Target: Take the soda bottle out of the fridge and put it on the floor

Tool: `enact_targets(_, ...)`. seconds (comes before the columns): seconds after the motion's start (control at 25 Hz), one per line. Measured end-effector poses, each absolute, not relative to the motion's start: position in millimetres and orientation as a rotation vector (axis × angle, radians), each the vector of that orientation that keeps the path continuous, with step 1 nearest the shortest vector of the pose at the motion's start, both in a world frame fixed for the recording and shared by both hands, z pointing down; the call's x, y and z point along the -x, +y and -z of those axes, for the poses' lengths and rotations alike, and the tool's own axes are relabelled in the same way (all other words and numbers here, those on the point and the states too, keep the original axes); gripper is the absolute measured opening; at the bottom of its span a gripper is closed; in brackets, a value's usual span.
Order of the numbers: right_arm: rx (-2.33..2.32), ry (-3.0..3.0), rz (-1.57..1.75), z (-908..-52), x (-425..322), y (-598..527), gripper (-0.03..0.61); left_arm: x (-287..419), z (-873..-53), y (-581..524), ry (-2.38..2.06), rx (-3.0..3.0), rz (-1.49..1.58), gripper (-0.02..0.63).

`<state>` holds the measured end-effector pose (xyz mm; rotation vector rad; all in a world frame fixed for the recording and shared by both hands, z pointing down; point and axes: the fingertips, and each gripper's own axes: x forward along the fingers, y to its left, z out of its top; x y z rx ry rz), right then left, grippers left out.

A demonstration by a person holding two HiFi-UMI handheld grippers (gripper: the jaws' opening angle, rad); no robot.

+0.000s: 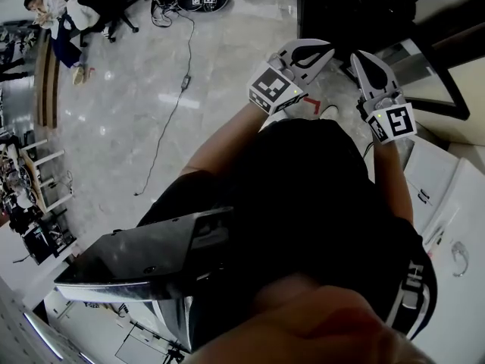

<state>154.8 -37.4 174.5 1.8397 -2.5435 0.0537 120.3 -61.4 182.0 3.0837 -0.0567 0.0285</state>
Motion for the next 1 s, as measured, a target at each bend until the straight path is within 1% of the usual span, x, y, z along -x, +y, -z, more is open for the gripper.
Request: enact_targets(1.0, -1.841, -2.559, -0.009, -161, -168, -52, 0.012, -138, -179, -71, -0.069, -3.088, -0.037, -0.005)
